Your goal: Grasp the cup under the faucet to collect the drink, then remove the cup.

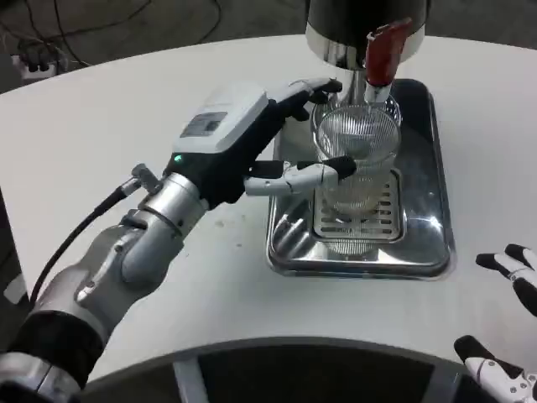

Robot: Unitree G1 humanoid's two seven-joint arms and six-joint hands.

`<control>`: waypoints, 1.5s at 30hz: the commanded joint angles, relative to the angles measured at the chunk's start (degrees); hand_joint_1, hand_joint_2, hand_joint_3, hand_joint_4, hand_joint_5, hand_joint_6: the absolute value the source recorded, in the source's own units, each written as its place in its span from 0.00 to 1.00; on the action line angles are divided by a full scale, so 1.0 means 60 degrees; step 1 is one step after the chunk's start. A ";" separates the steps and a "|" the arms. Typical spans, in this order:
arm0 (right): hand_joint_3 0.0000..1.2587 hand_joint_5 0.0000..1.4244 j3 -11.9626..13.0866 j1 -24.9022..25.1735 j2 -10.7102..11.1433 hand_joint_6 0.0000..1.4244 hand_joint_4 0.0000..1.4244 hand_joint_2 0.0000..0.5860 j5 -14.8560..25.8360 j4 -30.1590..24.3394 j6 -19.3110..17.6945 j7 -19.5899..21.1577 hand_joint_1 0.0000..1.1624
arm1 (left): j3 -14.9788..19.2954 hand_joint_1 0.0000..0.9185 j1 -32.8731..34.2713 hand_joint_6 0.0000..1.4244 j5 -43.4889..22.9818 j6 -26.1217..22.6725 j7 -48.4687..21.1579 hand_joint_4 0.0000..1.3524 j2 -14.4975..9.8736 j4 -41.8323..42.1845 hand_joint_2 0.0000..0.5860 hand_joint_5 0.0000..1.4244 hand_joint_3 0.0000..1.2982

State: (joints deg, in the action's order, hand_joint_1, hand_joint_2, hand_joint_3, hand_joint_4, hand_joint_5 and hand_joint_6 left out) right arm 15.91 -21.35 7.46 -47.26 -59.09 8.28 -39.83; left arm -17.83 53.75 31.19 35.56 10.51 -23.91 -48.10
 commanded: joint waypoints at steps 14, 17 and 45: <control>0.10 0.00 -0.0433 0.0336 0.0103 0.00 0.00 0.67 -0.0205 -0.0151 0.0232 0.0045 0.35 | 0.2180 0.17 -0.2703 0.20 -0.2079 -0.0437 -0.1472 0.16 -0.0825 0.4688 0.21 0.24 0.16; 0.10 0.00 -0.0527 0.0381 0.0095 0.00 0.00 0.67 -0.0271 -0.0151 0.0315 0.0092 0.35 | 0.2664 0.14 -0.3129 0.21 -0.3133 -0.0767 -0.2114 0.17 -0.0822 0.5610 0.21 0.24 0.17; 0.10 0.00 -0.1389 0.0622 0.0187 0.00 0.00 0.67 -0.0825 -0.0151 0.0826 0.0292 0.35 | 0.3554 0.00 -0.0595 0.18 -0.8200 -0.5658 -0.7055 0.14 -0.0324 0.6854 0.21 0.23 0.16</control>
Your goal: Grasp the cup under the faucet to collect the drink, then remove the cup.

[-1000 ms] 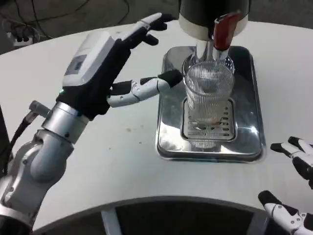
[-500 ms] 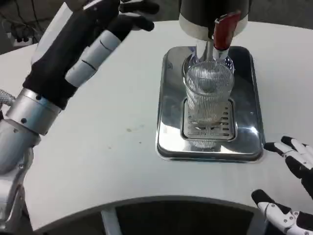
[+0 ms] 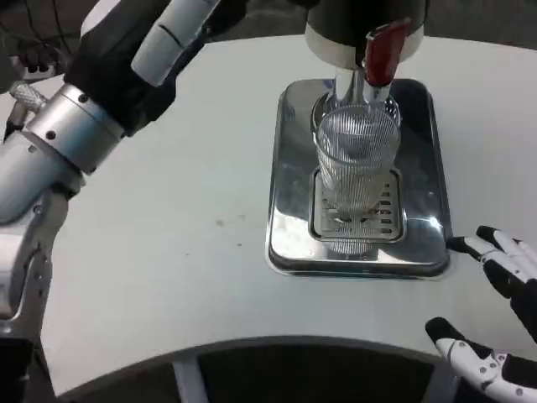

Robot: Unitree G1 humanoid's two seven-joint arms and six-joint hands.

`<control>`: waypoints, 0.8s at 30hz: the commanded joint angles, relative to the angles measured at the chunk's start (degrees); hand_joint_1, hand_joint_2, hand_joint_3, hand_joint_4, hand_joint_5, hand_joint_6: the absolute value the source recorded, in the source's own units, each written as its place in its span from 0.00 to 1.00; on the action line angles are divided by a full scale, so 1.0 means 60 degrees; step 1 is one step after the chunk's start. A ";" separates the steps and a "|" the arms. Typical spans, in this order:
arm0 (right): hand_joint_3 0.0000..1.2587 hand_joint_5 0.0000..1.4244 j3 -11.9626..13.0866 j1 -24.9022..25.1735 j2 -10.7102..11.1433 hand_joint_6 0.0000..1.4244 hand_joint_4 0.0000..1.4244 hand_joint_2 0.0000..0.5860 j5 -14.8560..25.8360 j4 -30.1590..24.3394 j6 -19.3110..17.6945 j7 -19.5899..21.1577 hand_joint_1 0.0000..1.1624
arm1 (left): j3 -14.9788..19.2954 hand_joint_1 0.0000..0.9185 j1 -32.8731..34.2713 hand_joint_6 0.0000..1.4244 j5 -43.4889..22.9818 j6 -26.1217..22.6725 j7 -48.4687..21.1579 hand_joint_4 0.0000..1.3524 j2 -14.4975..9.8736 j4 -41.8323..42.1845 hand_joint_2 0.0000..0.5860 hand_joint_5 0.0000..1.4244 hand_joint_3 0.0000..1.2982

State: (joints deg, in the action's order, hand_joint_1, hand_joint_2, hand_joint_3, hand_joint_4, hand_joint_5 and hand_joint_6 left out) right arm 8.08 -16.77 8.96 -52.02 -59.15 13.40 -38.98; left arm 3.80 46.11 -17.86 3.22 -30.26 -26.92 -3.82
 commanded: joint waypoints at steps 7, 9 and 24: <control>0.10 0.00 -0.0146 -0.0222 -0.0124 0.00 0.00 0.67 -0.0044 -0.0141 -0.0112 0.0222 0.35 | -0.0431 0.00 0.1807 0.17 0.0597 0.0045 -0.0650 0.13 0.0600 -0.2069 0.21 0.22 0.16; 0.10 0.00 -0.0143 -0.0259 -0.0185 0.00 0.00 0.67 -0.0047 -0.0141 -0.0084 0.0225 0.35 | -0.0528 0.00 0.2108 0.17 0.0741 0.0128 -0.0756 0.12 0.0762 -0.2572 0.21 0.21 0.16; 0.10 0.00 0.0479 -0.0667 -0.0322 0.00 0.00 0.67 0.0462 -0.0141 -0.0353 0.0424 0.35 | -0.0978 0.00 0.3127 0.16 0.1458 0.0522 -0.1420 0.12 0.1498 -0.4505 0.21 0.21 0.15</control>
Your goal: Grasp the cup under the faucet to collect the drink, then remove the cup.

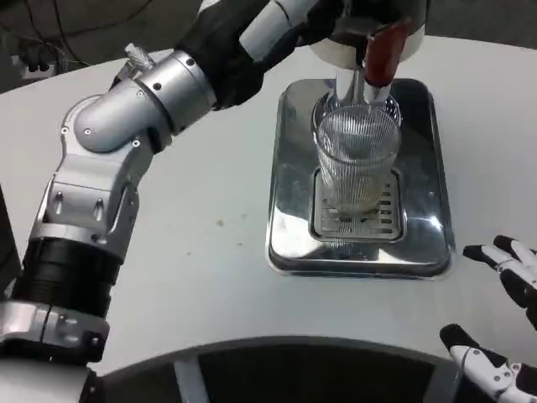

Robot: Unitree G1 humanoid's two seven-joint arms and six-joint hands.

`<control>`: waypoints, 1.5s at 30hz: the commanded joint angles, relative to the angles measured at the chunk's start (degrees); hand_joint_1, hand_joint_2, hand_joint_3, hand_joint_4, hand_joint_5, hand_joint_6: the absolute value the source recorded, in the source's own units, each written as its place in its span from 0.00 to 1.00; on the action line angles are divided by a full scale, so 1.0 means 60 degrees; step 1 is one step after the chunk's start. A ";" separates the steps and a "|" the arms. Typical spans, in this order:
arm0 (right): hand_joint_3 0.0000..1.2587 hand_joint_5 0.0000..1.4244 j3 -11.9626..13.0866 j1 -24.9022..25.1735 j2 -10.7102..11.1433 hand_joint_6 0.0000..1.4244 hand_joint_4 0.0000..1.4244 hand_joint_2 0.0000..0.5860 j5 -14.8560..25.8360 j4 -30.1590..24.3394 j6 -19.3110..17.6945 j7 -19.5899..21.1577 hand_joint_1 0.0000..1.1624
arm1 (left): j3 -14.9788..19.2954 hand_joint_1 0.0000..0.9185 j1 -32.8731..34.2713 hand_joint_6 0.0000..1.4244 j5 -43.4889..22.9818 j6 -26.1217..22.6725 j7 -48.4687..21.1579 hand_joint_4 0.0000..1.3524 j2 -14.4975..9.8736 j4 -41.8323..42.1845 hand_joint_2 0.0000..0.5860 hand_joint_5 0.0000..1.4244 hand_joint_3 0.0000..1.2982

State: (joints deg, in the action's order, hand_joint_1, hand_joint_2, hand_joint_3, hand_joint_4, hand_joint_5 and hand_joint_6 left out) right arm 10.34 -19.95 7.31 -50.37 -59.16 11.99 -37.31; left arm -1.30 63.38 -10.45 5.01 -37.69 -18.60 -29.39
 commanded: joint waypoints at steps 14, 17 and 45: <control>0.10 0.00 0.0334 -0.0399 0.0102 0.00 0.00 0.67 0.0709 -0.0140 -0.0081 0.0301 0.35 | -0.0495 0.00 0.0742 0.16 0.0786 0.0631 -0.0215 0.12 0.0703 -0.1359 0.21 0.20 0.15; 0.11 0.00 0.0362 -0.0467 0.0144 0.00 0.00 0.67 0.0779 -0.0140 -0.0056 0.0323 0.35 | -0.0580 0.00 0.0849 0.16 0.0970 0.0766 -0.0284 0.12 0.0809 -0.1651 0.22 0.20 0.15; 0.11 0.00 0.0122 -0.0714 0.0041 0.00 0.00 0.67 0.0819 -0.0140 -0.0222 0.0633 0.35 | -0.1458 0.00 0.0697 0.07 0.2675 0.2854 -0.0292 0.08 0.0347 -0.2762 0.20 0.12 0.13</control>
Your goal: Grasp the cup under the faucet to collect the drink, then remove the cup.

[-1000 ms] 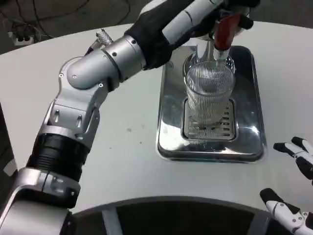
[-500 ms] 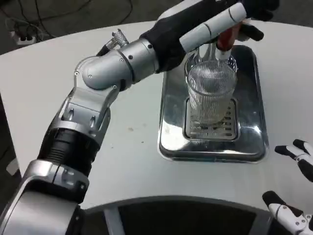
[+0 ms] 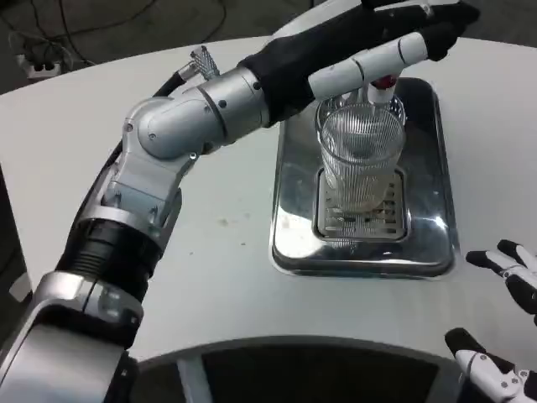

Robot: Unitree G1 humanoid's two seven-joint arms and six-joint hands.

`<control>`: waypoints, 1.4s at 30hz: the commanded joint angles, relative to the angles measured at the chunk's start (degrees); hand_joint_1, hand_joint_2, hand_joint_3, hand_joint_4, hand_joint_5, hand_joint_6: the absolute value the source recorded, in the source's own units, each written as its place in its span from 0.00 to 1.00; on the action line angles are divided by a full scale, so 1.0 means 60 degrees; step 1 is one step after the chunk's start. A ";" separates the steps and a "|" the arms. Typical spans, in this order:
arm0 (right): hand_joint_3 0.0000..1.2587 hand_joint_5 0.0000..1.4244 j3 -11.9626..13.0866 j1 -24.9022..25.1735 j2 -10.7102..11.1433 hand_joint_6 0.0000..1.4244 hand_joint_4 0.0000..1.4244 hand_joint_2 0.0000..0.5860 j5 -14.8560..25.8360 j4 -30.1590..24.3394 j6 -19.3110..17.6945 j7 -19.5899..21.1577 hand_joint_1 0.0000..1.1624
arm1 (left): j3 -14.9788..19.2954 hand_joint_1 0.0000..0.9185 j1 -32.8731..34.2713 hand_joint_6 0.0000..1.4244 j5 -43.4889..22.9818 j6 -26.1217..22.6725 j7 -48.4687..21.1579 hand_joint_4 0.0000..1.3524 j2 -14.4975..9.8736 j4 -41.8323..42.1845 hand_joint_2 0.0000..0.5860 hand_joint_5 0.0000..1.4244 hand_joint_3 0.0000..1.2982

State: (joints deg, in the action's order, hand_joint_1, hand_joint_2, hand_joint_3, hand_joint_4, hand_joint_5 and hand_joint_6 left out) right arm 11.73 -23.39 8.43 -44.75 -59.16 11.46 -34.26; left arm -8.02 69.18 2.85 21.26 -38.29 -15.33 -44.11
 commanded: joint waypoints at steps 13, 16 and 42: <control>0.11 0.00 -0.0288 -0.0050 -0.0663 0.00 0.01 0.67 0.0362 -0.0140 -0.0023 0.0377 0.35 | -0.0880 0.00 -0.0239 0.07 0.1188 0.1079 0.0171 0.07 -0.0545 -0.0562 0.20 0.12 0.12; 0.10 0.00 -0.0127 0.0207 -0.0686 0.00 0.01 0.65 0.1604 0.0050 0.0736 0.0196 0.35 | -0.0989 0.00 -0.0207 0.07 0.1340 0.1209 0.0279 0.07 -0.0584 -0.0592 0.20 0.12 0.12; 0.00 0.00 -0.1840 0.2835 -0.0573 0.00 0.00 0.37 0.2709 0.3492 0.0555 0.4151 0.67 | -0.1049 0.00 -0.0280 0.05 0.1391 0.1237 0.0409 0.06 -0.0680 -0.0349 0.23 0.11 0.12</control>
State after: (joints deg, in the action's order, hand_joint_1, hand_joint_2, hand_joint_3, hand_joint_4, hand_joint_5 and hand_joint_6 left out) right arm 1.52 -7.84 5.05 -28.01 -40.09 13.94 -10.88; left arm -12.93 70.20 9.42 30.35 -34.25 -18.98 -45.41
